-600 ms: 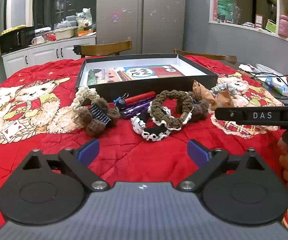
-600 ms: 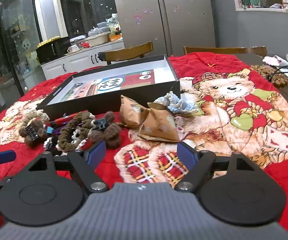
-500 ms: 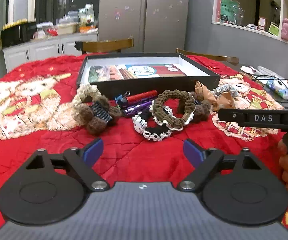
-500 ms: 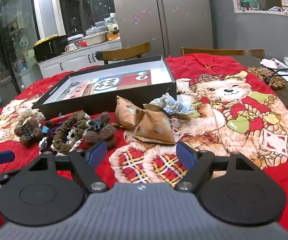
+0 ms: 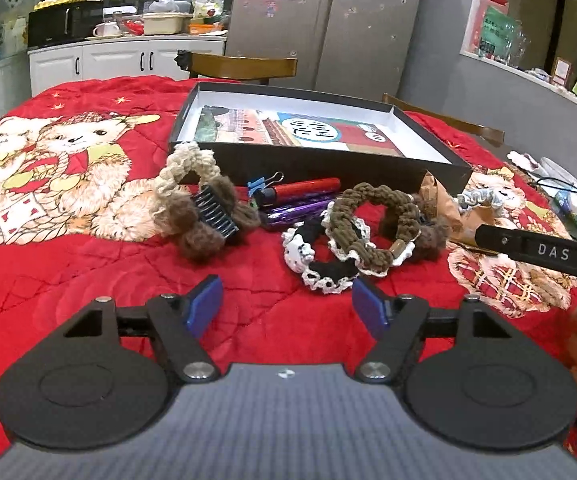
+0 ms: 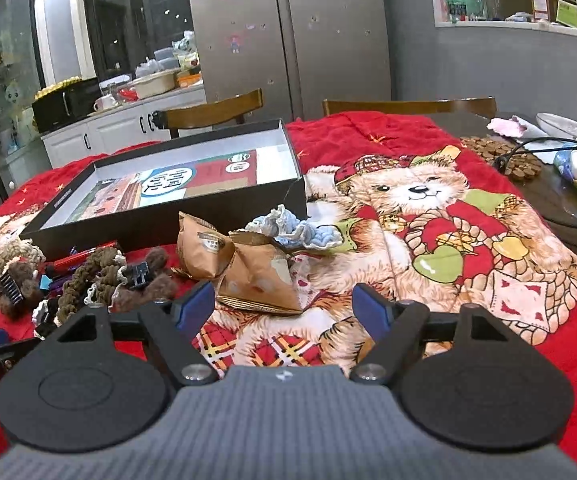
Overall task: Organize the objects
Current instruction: 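Grasp the white-black beaded hair tie with the left gripper while the right gripper grasps the brown paper snack bag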
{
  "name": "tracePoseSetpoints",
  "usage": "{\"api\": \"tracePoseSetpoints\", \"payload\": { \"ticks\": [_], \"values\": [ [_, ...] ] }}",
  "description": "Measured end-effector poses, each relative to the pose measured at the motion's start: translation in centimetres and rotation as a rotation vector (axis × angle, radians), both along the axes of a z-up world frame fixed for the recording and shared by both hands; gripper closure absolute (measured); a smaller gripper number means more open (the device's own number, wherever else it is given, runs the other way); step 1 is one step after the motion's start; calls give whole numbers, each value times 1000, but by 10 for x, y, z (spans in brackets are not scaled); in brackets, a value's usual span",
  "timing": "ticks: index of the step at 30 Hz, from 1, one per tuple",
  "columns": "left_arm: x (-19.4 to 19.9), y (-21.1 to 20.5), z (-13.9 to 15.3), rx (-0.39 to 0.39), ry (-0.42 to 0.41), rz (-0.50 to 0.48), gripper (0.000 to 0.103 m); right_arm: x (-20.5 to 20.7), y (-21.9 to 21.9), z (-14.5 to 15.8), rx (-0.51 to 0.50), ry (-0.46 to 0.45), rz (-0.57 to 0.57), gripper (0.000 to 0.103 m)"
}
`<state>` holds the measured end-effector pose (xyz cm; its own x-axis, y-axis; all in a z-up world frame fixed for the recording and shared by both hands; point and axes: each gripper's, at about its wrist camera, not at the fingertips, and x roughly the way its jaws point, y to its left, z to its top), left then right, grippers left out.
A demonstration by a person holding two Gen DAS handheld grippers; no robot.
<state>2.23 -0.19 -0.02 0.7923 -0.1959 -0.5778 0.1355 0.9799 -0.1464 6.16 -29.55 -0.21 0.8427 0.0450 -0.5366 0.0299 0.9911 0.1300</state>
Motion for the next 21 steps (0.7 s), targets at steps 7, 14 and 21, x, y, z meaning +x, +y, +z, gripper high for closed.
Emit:
{"api": "tracePoseSetpoints", "payload": {
  "ticks": [7, 14, 21],
  "values": [
    [17, -19, 2, 35, -13, -12, 28, 21, 6, -2, -41, 40, -29, 27],
    [24, -18, -2, -18, -15, 14, 51, 36, 7, -8, -15, 53, -26, 42],
    [20, -19, -3, -3, -31, 4, 68, 32, -1, -9, 61, 35, 25, 46]
  ]
}}
